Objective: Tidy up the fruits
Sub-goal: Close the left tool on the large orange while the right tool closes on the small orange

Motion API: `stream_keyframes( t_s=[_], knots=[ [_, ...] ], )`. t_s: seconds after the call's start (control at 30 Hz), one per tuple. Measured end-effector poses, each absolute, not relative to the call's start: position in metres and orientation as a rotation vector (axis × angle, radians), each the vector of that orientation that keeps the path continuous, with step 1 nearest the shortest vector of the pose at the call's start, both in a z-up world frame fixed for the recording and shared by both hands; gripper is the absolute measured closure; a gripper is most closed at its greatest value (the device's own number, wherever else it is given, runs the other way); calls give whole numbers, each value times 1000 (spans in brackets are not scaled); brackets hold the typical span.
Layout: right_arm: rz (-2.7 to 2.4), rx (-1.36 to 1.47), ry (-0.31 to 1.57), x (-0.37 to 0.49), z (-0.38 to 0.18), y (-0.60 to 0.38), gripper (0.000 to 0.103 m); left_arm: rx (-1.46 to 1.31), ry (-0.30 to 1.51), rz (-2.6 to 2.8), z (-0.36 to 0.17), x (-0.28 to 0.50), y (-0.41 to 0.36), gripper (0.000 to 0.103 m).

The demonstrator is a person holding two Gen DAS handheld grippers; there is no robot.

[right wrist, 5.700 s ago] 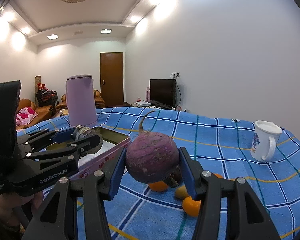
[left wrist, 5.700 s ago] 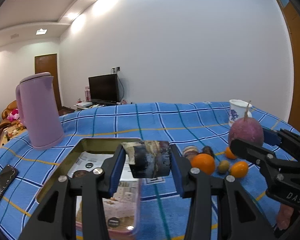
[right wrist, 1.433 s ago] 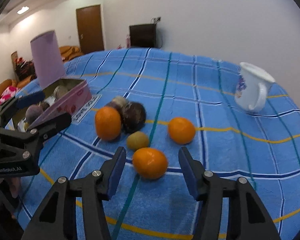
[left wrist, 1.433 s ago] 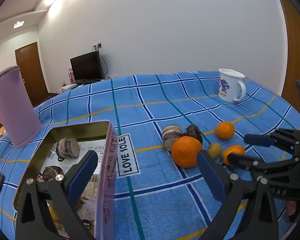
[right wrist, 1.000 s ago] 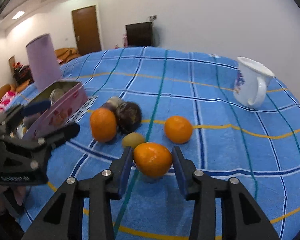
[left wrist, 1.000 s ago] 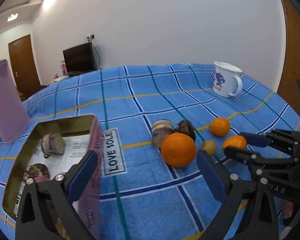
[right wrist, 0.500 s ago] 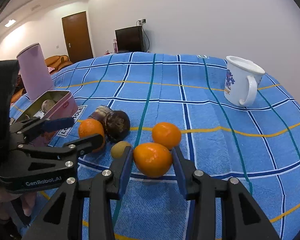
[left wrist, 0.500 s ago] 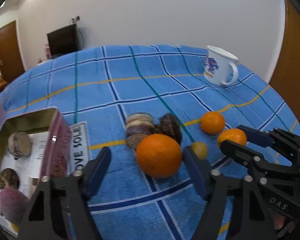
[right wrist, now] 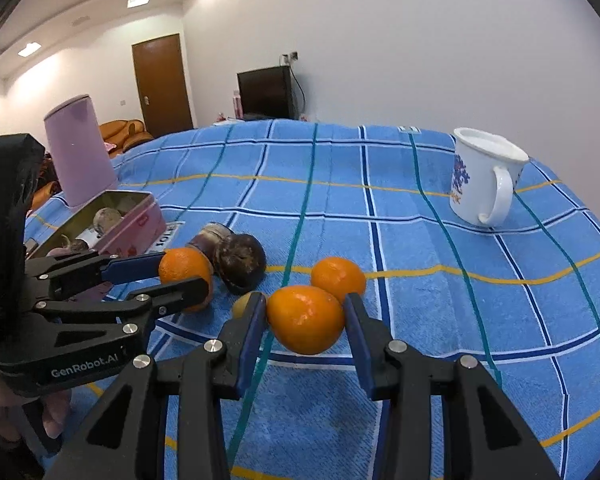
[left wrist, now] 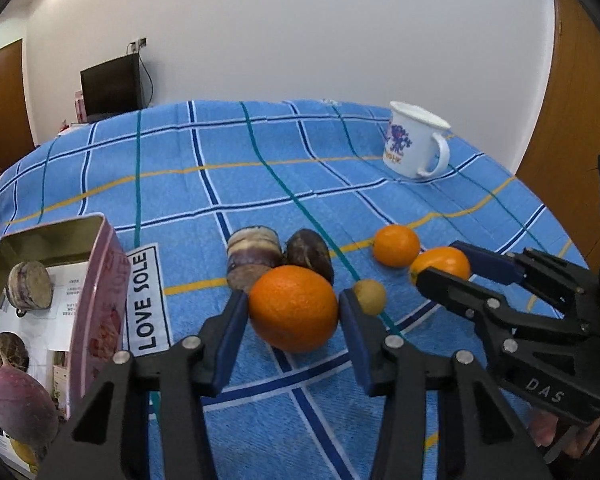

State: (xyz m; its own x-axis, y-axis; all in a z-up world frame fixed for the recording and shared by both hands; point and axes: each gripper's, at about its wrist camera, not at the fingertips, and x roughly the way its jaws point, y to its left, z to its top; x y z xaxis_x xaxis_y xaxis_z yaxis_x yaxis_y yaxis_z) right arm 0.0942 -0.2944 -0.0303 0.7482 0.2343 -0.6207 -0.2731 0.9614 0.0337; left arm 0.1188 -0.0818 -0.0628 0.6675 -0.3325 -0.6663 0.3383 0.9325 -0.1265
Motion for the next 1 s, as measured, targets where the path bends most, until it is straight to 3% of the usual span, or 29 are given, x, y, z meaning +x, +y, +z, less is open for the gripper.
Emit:
stream_keyframes(
  t_s=[1.0],
  knots=[
    [335,-75,518,70,-16,-293,61,46,570,-321,-44,91,-78,54]
  ],
)
